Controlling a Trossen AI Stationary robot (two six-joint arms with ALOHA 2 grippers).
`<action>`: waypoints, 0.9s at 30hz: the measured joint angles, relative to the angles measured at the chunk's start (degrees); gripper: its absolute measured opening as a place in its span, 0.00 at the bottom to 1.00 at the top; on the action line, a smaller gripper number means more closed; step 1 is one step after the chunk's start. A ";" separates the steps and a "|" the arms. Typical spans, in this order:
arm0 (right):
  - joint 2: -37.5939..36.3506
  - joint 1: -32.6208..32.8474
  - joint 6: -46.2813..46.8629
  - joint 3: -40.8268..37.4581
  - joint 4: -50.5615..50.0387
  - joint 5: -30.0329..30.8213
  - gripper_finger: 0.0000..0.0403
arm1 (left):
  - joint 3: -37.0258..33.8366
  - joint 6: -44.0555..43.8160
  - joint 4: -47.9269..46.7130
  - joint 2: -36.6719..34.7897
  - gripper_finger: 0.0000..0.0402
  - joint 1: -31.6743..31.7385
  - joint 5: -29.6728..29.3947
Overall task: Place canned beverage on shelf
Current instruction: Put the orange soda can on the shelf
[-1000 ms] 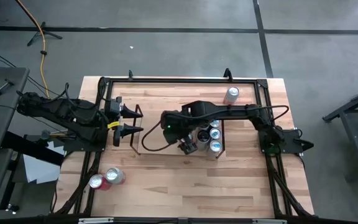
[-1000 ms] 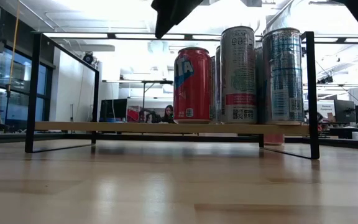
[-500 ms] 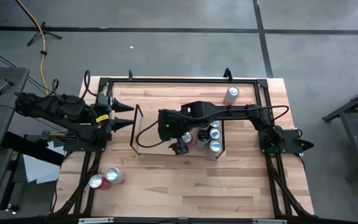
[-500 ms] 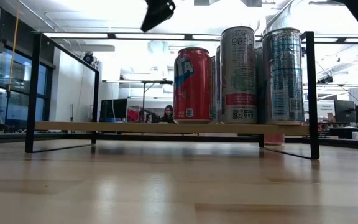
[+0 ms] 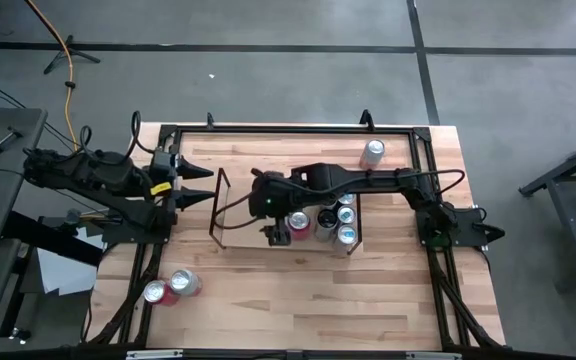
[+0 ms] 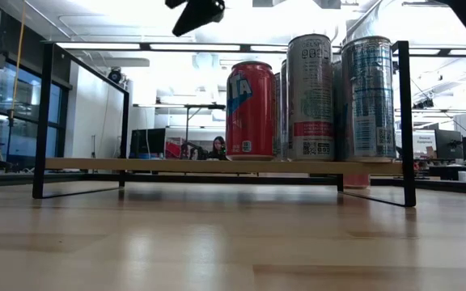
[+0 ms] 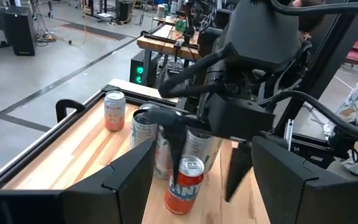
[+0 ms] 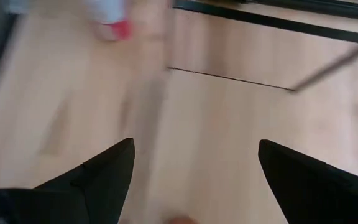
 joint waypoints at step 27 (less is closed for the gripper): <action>-0.20 -1.51 -15.12 0.00 -15.55 -8.35 0.82 | 0.00 -0.53 -0.29 0.01 0.56 0.00 0.07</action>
